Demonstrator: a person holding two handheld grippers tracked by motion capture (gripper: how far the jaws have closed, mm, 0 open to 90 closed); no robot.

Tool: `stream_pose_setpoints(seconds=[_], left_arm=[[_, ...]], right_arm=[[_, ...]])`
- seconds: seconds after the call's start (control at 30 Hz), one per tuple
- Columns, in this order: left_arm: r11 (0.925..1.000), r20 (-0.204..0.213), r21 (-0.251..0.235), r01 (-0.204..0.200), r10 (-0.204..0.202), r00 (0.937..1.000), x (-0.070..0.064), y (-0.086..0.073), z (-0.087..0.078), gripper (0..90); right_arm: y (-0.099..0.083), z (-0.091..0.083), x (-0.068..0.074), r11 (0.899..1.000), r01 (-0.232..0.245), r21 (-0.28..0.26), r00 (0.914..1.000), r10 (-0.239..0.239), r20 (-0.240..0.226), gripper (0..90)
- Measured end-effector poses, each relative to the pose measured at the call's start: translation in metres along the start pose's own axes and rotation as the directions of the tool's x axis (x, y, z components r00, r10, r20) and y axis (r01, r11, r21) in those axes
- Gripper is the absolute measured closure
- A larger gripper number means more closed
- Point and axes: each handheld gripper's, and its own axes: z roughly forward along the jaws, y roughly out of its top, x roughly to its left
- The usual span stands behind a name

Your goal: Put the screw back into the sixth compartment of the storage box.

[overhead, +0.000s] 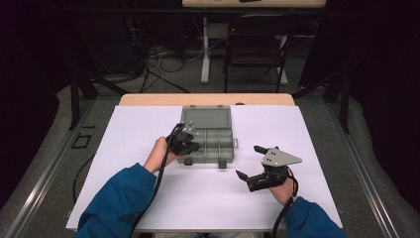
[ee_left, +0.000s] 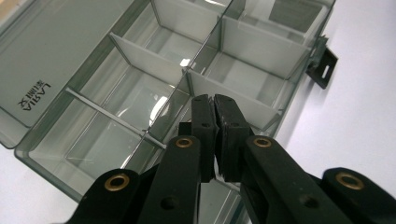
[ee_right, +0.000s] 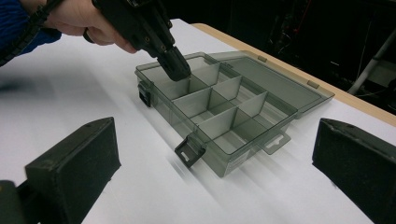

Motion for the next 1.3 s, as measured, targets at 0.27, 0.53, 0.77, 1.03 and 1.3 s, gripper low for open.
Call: stream_pose_setpoints(seconds=[0.27, 0.53, 0.77, 1.03, 1.3], left_arm=[[0.9998, 0.002, 0.011, 0.016, -0.016, 0.9999, 0.001, -0.001, 0.009, 86.8], [0.9994, -0.006, -0.013, 0.034, -0.034, 0.9994, 0.001, -0.002, 0.006, 66.8], [0.9955, -0.037, -0.054, 0.078, -0.080, 0.9961, 0.004, -0.005, -0.005, 29.7], [0.9890, -0.055, -0.085, 0.121, -0.126, 0.9905, 0.010, -0.009, -0.011, 9.8], [0.9837, -0.079, -0.103, 0.147, -0.155, 0.9847, 0.014, -0.012, -0.011, 3.0]], right_arm=[[0.000, 0.000, 0.000, 1.000, -0.001, 0.007, 1.0000, 0.001, -0.003, 0.0], [0.000, -0.001, -0.001, 1.000, -0.001, 0.010, 1.0000, 0.001, -0.002, 0.0], [0.000, -0.001, -0.001, 1.000, -0.002, 0.005, 1.0000, 0.002, -0.002, 0.0], [0.000, -0.001, -0.001, 1.000, -0.005, 0.000, 1.0000, 0.005, -0.004, 0.0], [0.001, 0.000, 0.000, 1.000, 0.000, 0.001, 1.0000, 0.000, -0.008, 0.0]])
